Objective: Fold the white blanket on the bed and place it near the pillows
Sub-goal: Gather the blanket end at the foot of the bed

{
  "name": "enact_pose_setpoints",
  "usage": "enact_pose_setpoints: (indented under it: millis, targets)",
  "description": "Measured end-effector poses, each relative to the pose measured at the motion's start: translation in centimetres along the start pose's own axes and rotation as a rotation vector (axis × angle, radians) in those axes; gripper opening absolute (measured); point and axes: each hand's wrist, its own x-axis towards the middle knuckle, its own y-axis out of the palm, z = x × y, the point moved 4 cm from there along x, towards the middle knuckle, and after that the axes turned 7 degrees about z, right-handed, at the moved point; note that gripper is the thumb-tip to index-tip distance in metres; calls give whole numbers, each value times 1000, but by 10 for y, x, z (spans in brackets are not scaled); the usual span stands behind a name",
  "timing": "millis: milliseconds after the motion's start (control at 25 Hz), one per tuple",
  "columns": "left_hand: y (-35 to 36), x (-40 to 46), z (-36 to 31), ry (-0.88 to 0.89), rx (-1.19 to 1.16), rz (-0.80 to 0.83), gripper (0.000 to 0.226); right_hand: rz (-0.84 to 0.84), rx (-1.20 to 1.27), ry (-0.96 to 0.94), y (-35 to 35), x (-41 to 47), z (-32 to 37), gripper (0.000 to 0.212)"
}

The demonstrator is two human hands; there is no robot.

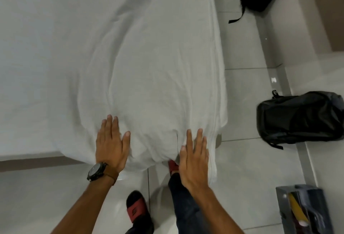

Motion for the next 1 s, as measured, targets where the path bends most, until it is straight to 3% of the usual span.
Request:
enact_pose_setpoints:
  millis: [120,240,400,600,720,840,920,1000]
  targets:
    - [2,-21,28,-65,37,-53,72,92,200,104,45,-30,-14,81]
    - [8,-38,52,-90,87,-96,70,191,311,269,91,-45,-35,83]
    - [18,-50,72,-213,-21,-219,67,160,432,345,114,-48,-22,89]
    - [37,-60,69,-322,-584,-416,90,36,628,396,123,-38,12,90]
    - [44,-63,62,-479,-1150,-471,110,100,705,436,134,-32,30,72]
    - [70,-69,49,-721,-1526,-308,121,115,1111,553,141,-25,40,57]
    - [90,-66,43,-751,-1662,-134,127,85,1384,587,143,-18,38,55]
    - [107,-57,43,-708,-1767,-62,116,56,1560,558,150,-10,34,52]
